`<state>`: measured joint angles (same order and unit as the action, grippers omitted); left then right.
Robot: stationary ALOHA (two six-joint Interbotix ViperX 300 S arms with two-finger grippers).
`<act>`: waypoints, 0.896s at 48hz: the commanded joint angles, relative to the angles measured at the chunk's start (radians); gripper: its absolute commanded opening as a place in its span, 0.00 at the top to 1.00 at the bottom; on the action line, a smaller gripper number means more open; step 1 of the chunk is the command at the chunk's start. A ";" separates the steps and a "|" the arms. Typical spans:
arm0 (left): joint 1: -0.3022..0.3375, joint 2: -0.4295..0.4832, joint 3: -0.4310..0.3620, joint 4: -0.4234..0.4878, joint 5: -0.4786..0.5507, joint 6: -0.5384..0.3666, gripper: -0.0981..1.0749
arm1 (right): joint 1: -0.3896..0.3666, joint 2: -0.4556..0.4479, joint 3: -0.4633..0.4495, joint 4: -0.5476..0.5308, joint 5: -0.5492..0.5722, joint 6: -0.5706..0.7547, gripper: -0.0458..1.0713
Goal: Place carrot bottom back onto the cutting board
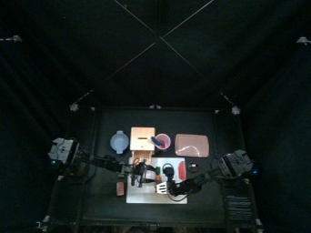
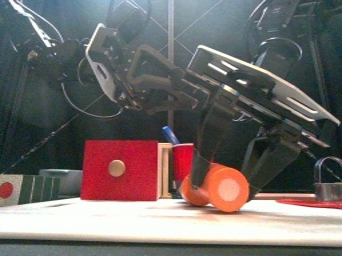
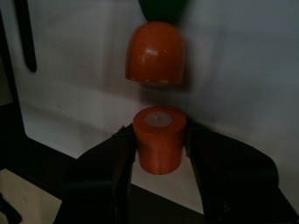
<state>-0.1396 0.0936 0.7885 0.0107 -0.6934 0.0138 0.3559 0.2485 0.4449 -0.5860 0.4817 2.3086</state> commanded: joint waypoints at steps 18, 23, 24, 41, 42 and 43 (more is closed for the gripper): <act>-0.003 -0.023 -0.008 0.002 -0.003 0.000 0.20 | -0.005 -0.017 -0.032 -0.006 0.002 -0.002 0.16; -0.003 -0.023 -0.008 0.002 -0.003 0.000 0.20 | -0.005 -0.017 -0.038 -0.009 0.011 -0.002 0.16; -0.003 -0.023 -0.008 0.002 -0.003 0.000 0.20 | -0.005 -0.018 -0.038 -0.009 0.012 -0.002 0.16; -0.003 -0.021 -0.008 0.002 -0.003 0.000 0.20 | -0.005 -0.028 -0.060 -0.034 0.041 0.000 0.16; -0.003 -0.023 -0.008 0.002 -0.003 0.000 0.20 | -0.005 -0.028 -0.061 -0.037 0.044 0.000 0.16; -0.003 -0.023 -0.008 0.002 -0.003 0.000 0.20 | -0.005 -0.028 -0.061 -0.038 0.046 0.000 0.16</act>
<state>-0.1411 0.0920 0.7915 0.0107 -0.6918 0.0138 0.3543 0.2485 0.4050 -0.6167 0.5231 2.3102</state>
